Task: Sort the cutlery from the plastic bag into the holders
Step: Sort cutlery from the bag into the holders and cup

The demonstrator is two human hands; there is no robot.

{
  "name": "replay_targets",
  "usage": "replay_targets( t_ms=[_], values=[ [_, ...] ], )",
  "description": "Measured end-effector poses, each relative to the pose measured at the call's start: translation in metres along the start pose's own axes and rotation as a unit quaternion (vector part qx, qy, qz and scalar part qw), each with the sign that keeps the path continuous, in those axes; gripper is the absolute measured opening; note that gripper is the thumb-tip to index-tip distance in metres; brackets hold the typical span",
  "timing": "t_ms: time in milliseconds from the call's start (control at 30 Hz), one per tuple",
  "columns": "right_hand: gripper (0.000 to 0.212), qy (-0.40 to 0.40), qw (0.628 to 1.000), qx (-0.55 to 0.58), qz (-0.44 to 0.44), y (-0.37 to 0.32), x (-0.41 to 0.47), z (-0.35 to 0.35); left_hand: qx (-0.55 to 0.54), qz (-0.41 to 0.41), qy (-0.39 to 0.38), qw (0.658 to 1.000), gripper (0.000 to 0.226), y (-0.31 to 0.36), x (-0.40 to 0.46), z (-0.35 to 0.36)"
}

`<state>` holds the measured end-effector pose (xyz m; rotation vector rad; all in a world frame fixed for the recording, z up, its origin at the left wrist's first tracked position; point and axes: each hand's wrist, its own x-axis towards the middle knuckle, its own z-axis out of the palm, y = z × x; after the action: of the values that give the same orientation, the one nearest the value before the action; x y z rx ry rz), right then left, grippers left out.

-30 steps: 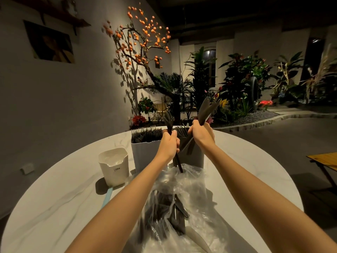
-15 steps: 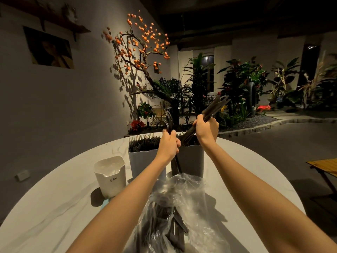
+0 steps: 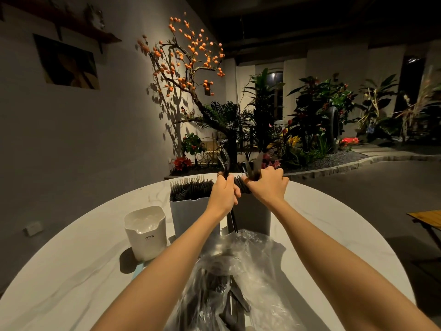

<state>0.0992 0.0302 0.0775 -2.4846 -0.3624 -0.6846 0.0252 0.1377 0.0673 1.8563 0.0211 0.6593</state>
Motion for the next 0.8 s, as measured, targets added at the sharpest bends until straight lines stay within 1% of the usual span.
replay_targets(
  t_ms=[33,100,167,267,333,433,467,500,567,633,667,733,800],
  values=[
    [0.053,0.006,1.0,-0.003,-0.002,-0.001,-0.001,0.0,0.0,0.001,0.0,1.0,0.026,-0.001,0.0,-0.001],
    [0.064,0.027,0.999,0.025,-0.008,-0.001,-0.004,0.001,-0.003,0.005,0.003,1.0,0.024,0.0,0.0,-0.002],
    [0.065,0.059,0.995,0.077,-0.039,0.0,-0.006,0.001,-0.003,0.007,0.007,1.0,0.021,0.0,-0.002,-0.003],
    [0.055,0.079,0.979,0.16,-0.097,0.0,-0.007,0.001,0.007,0.008,0.014,1.0,0.025,0.001,-0.004,-0.004],
    [0.049,0.095,0.968,0.201,-0.116,-0.002,-0.008,-0.001,0.004,0.006,0.017,1.0,0.025,0.0,-0.004,-0.005],
    [0.02,0.134,0.953,0.24,-0.126,-0.006,-0.005,-0.006,0.001,-0.001,0.019,1.0,0.025,-0.002,-0.004,-0.005],
    [0.019,0.132,0.956,0.234,-0.116,-0.006,-0.003,-0.006,0.002,-0.003,0.02,1.0,0.026,-0.002,-0.004,-0.006],
    [0.023,0.12,0.965,0.211,-0.101,-0.006,-0.001,-0.006,0.004,-0.004,0.019,1.0,0.026,-0.003,-0.004,-0.006],
    [0.028,0.07,0.985,0.14,-0.072,-0.005,0.0,-0.004,0.007,-0.007,0.017,1.0,0.024,-0.004,-0.004,-0.006],
    [0.03,0.013,0.995,0.072,-0.074,-0.002,-0.004,-0.001,0.01,-0.011,0.016,1.0,0.023,-0.005,-0.004,-0.006],
    [0.031,-0.001,0.996,0.045,-0.082,-0.001,-0.006,0.0,0.01,-0.012,0.016,1.0,0.023,-0.005,-0.004,-0.006],
    [0.035,0.01,0.995,0.028,-0.1,-0.001,-0.009,0.001,0.012,-0.013,0.014,1.0,0.023,-0.005,-0.004,-0.006],
    [0.039,0.06,0.989,0.06,-0.12,-0.003,-0.011,-0.001,0.02,-0.011,0.02,1.0,0.025,-0.005,-0.004,-0.007]
  ],
)
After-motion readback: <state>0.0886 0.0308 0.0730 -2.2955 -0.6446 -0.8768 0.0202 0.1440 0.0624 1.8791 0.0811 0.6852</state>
